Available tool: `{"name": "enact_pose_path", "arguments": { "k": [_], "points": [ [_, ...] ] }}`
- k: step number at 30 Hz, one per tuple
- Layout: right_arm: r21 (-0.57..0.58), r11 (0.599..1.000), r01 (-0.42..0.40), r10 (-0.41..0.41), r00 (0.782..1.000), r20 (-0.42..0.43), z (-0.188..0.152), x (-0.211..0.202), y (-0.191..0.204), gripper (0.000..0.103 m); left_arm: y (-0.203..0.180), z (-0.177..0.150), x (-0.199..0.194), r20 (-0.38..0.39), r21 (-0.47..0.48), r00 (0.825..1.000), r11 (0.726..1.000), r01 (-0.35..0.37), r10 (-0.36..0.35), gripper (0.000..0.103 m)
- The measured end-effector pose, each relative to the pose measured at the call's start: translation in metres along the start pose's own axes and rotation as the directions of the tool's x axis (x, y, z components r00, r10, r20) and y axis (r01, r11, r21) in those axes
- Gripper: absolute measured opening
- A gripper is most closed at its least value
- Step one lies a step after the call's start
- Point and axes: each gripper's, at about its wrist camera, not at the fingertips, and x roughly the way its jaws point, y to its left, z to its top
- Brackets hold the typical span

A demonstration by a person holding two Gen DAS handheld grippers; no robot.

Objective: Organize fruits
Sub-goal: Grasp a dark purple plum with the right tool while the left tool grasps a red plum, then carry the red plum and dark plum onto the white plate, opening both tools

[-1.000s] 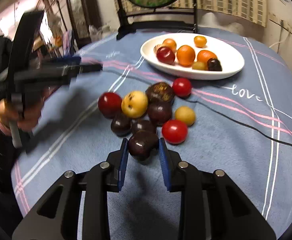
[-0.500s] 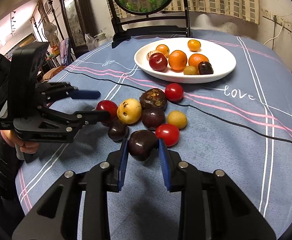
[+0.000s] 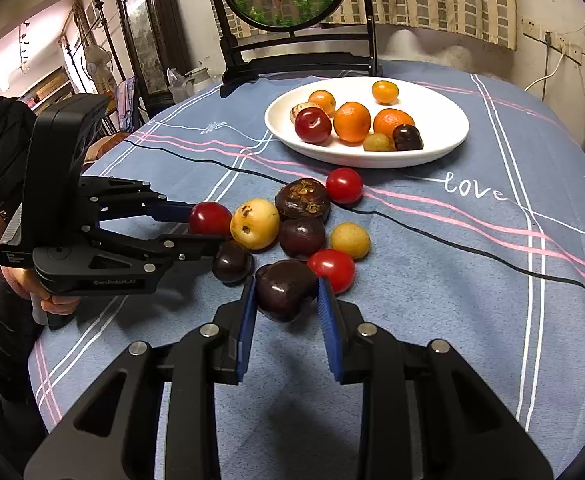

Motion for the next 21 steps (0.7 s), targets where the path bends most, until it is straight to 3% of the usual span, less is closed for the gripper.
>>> {"name": "enact_pose_path", "arguments": {
  "k": [4, 10, 16, 21],
  "points": [
    [-0.009, 1.000, 0.008, -0.008, 1.000, 0.022, 0.001, -0.003, 0.002, 0.030, 0.002, 0.001, -0.003, 0.010, -0.005, 1.000, 1.000, -0.013, 0.013, 0.039],
    [-0.019, 0.997, 0.072, -0.068, 0.988, 0.139, 0.015, -0.013, -0.005, 0.030, 0.013, 0.015, -0.022, 0.091, -0.081, 0.996, 0.997, -0.004, 0.012, 0.039],
    [0.130, 0.988, 0.086, -0.116, 0.962, 0.247, 0.061, -0.004, -0.048, 0.030, 0.027, 0.064, -0.022, 0.141, -0.187, 0.989, 0.982, -0.007, 0.034, 0.039],
    [0.250, 0.965, 0.083, -0.148, 0.955, 0.255, 0.093, 0.024, -0.090, 0.030, 0.042, 0.112, -0.007, 0.168, -0.247, 0.981, 0.968, -0.050, 0.094, 0.038]
  ]
}}
